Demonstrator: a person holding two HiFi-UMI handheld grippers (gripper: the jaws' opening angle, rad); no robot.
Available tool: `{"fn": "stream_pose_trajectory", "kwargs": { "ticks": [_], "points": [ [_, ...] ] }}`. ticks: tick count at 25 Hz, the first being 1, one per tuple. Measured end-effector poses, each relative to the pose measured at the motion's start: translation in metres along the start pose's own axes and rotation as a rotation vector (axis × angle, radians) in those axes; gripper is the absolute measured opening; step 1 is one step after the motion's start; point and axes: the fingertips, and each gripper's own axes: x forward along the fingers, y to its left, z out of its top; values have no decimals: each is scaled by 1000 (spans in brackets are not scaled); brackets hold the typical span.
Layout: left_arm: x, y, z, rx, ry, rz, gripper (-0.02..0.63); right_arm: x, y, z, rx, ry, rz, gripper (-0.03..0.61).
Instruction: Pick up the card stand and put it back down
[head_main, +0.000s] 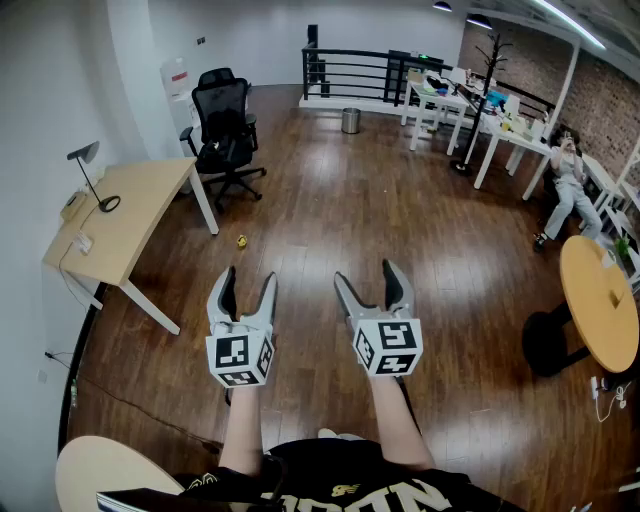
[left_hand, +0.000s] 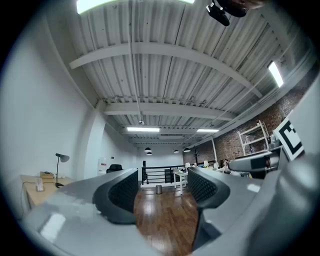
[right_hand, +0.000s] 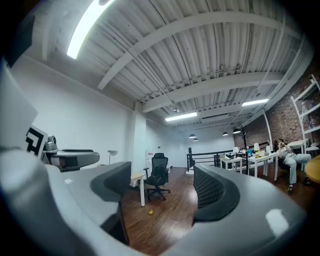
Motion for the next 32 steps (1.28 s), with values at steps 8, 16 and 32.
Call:
{"fn": "stream_pose_trajectory", "kwargs": {
  "ticks": [8, 16, 32],
  "points": [
    [29, -6, -9, 10, 29, -5, 311, 25, -19, -14, 12, 28, 21, 386],
    [79, 46, -32, 4, 54, -35, 311, 103, 6, -31, 7, 62, 38, 385],
    [185, 207, -69, -58, 71, -60, 311, 282, 81, -44, -49, 78, 32, 385]
  ]
}}
